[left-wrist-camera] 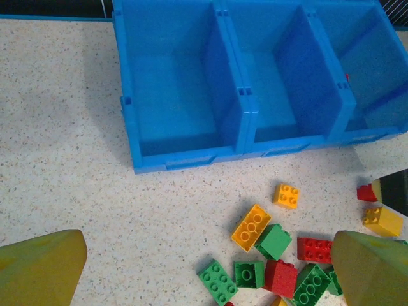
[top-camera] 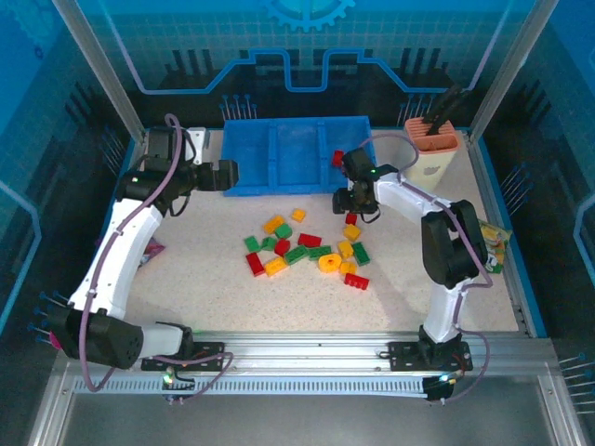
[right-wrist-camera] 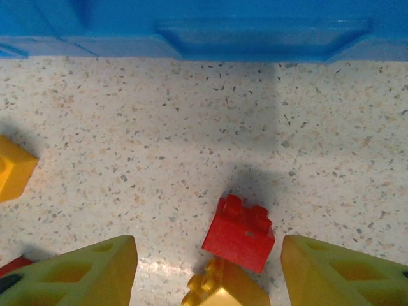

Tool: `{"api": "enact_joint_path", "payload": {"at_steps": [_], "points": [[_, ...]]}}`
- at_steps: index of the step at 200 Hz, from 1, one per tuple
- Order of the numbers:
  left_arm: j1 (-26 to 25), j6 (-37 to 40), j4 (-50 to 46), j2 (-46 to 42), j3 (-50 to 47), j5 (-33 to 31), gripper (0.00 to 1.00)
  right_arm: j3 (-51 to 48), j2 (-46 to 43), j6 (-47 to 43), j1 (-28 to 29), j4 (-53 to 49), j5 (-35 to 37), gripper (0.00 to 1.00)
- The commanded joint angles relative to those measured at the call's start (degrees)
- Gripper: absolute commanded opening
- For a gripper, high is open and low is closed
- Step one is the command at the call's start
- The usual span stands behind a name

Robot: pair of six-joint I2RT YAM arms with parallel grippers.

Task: Sort the legos into containers by color
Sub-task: Pick up the lego from the center of the table.

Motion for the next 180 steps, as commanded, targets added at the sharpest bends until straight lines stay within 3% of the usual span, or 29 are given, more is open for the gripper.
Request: {"api": "enact_joint_path", "payload": {"at_steps": [1,45,125,180], "points": [[-0.2,-0.3,0.66,-2.71,-0.73,0.46,1.0,1.81,3.17,2.54,0.53,-0.82,1.62,0.62],[-0.2,-0.21,0.57,-1.93,-0.46,0.33,0.99,0.75,5.31,3.46,0.45,-0.49,2.31,0.6],[-0.2,0.15,0.58,-1.33,-0.33,-0.7,1.0,1.98,6.81,0.37,0.48,-2.5,2.12,0.3],[-0.06,0.84,0.14,-0.87,-0.2,-1.67,0.99,13.69,6.82,-9.43,-2.68,-3.51,2.97,0.3]]}}
